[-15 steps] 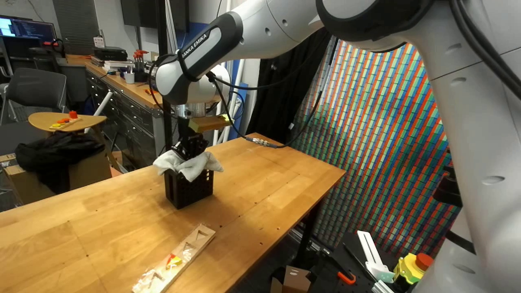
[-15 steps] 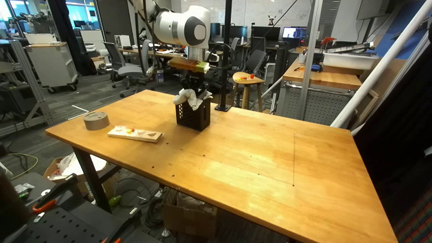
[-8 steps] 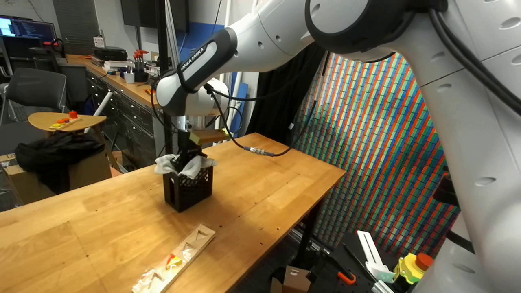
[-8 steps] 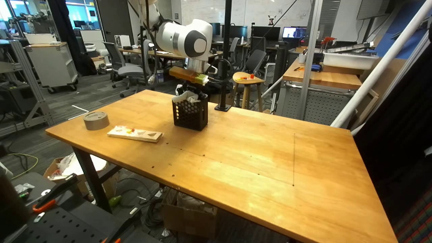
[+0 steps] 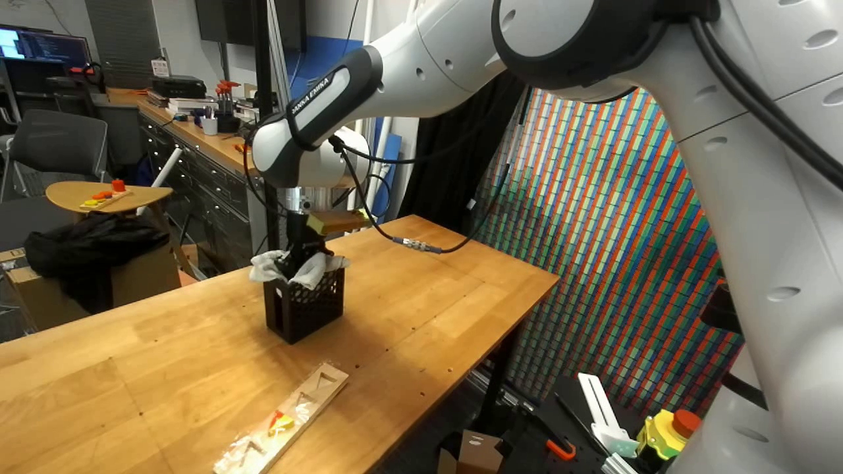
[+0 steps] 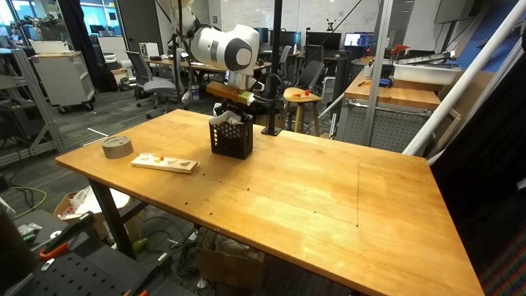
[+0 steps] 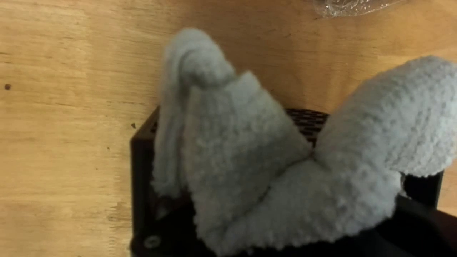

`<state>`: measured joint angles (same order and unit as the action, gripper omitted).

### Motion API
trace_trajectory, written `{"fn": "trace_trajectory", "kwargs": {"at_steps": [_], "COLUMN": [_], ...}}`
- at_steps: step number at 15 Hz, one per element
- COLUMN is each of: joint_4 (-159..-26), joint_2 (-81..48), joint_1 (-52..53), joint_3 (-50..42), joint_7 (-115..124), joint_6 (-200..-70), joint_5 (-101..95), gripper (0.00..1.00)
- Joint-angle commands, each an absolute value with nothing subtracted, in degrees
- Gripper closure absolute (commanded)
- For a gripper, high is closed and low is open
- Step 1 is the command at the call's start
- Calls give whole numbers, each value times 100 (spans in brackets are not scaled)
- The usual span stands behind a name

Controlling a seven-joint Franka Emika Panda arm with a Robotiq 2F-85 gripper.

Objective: Pick up the towel from the table and put it in the small black basket.

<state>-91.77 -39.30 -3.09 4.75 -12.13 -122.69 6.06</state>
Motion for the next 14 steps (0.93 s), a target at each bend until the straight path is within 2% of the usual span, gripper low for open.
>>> {"fn": "trace_trajectory", "kwargs": {"at_steps": [1,14], "joint_4": [-9225,-9703], "joint_2": [-3731,-2782], "joint_1": [-275,66], "joint_3": [455,360], "joint_7": [-1202,-816], "joint_6": [-12213,-12151], "joint_5": [568,256], "gripper": [99,99]}}
